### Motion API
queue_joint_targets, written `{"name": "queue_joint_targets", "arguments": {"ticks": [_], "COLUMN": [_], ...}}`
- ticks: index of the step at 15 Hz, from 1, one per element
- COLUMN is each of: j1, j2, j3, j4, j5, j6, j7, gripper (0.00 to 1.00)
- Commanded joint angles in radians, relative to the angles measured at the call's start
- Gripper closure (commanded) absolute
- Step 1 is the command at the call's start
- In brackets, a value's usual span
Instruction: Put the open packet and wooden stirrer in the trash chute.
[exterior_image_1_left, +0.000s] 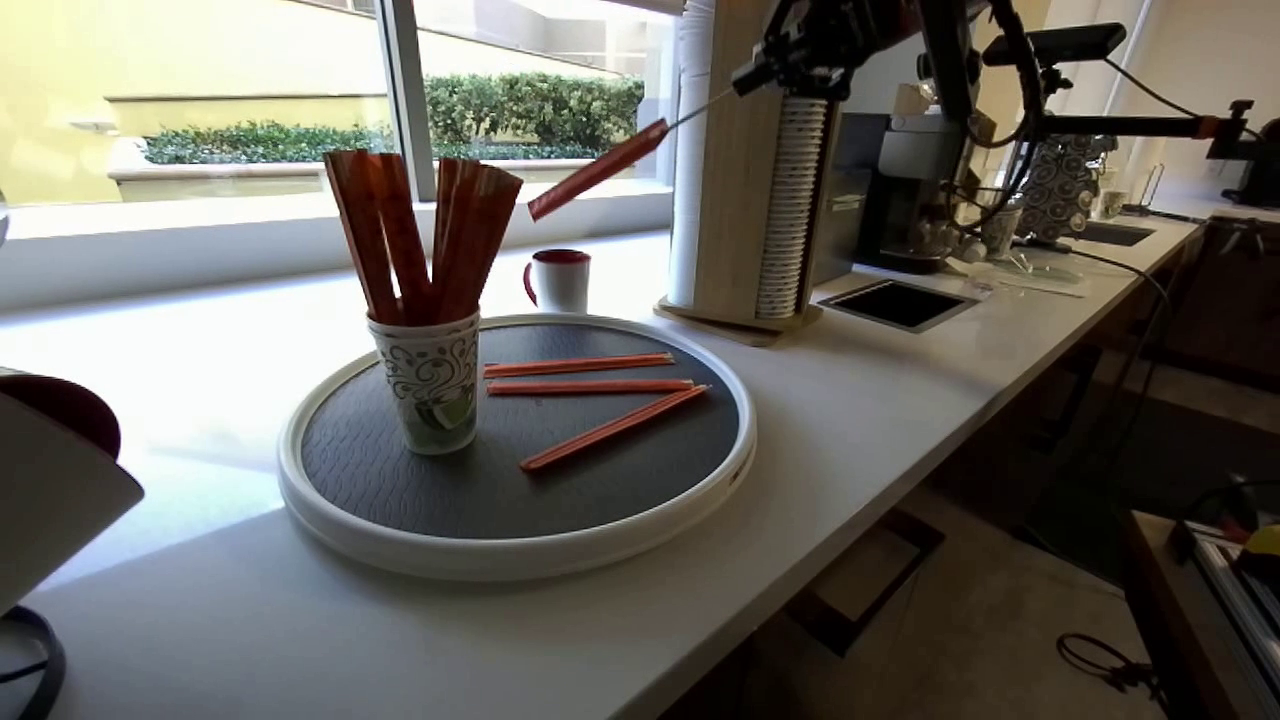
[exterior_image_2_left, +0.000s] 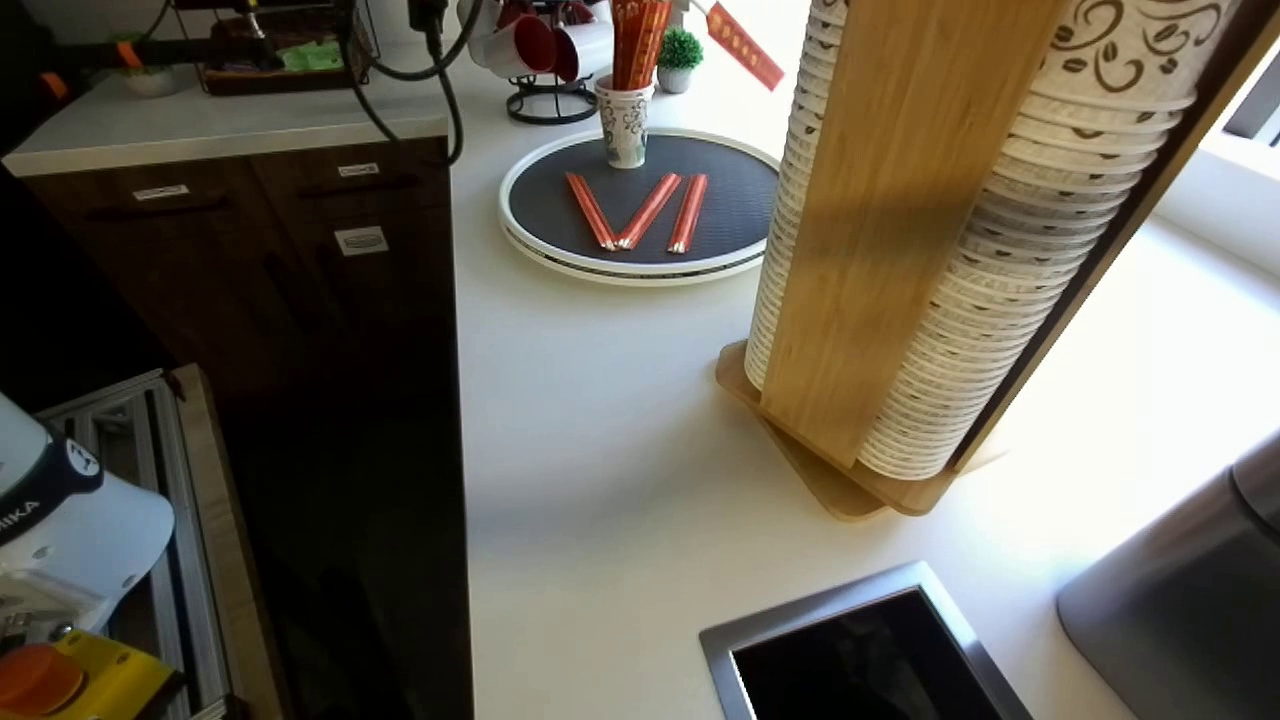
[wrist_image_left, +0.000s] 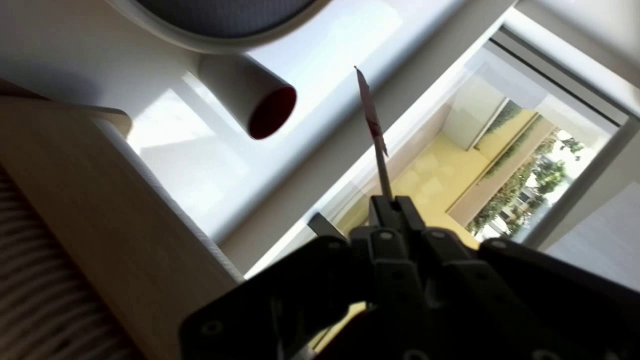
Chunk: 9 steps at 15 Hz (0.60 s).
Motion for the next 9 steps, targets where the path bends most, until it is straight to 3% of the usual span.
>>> {"name": "queue_joint_targets", "arguments": {"ticks": [1,4,9], "j1": [-0.095,-0.178,-0.248], "j2": [-0.029,-0.045,-0.087], "j3": [0.073,0.137,0.183], "j4": [-0.131,-0.202,-0.226], "j5": [-0.141,-0.225,-0.207], "j6": [-0.005,0.015,0.121], "j7": [0.178,0.277,0.269], "gripper": [0.99,0.99,0.99]}}
